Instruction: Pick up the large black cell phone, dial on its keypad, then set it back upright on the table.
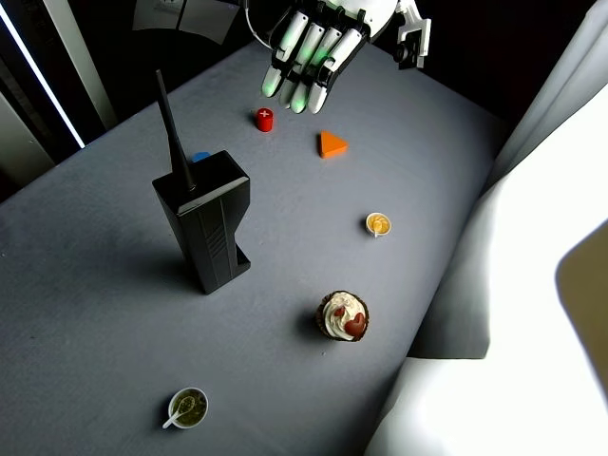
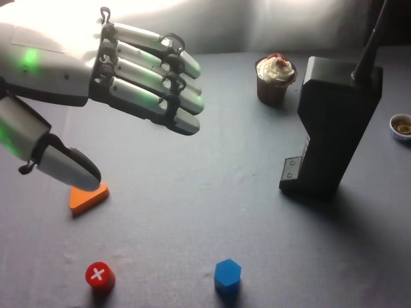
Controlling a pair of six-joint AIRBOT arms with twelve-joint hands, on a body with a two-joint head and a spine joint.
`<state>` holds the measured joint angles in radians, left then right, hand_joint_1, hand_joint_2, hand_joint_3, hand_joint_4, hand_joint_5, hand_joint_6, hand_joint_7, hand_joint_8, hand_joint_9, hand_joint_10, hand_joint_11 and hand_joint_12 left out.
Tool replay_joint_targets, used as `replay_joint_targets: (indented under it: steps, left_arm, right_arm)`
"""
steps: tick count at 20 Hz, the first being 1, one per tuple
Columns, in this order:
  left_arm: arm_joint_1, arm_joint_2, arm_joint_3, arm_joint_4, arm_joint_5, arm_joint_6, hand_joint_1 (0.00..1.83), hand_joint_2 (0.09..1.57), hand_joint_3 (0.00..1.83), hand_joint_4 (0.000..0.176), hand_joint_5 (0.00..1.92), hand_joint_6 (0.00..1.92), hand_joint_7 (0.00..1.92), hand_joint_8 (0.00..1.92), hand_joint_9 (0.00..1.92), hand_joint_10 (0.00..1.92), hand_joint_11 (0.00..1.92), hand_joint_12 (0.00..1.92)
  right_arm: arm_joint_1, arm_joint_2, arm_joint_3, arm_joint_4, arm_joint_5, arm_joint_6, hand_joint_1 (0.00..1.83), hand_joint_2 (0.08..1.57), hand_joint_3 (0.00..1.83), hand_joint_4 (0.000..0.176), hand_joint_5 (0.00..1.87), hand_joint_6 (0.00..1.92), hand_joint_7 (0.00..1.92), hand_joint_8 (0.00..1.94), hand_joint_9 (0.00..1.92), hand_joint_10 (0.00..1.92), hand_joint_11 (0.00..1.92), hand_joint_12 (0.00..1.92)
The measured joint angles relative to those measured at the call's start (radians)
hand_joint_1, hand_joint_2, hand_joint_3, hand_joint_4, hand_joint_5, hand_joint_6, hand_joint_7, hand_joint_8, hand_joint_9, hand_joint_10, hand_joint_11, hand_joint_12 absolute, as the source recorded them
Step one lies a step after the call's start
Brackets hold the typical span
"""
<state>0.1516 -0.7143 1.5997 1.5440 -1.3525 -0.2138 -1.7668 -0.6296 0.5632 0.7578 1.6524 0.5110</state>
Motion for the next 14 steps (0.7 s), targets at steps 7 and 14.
replay_joint_targets:
  steps: [7, 14]
  left_arm:
    - [0.000, 0.000, 0.001, 0.009, 0.000, 0.004, 0.00, 1.21, 0.00, 0.000, 0.21, 0.00, 0.23, 0.00, 0.22, 0.01, 0.00, 0.59]
    - [0.000, 0.000, 0.001, 0.008, -0.001, 0.004, 0.00, 1.20, 0.00, 0.000, 0.29, 0.01, 0.28, 0.01, 0.25, 0.01, 0.00, 0.56]
  right_arm:
    - [0.037, -0.052, 0.030, 0.000, 0.001, -0.172, 0.27, 1.03, 0.00, 0.000, 0.05, 0.00, 0.06, 0.00, 0.09, 0.00, 0.00, 0.31]
    - [0.127, -0.114, 0.116, -0.076, -0.007, -0.128, 0.34, 0.97, 0.00, 0.000, 0.00, 0.00, 0.01, 0.00, 0.03, 0.00, 0.00, 0.28]
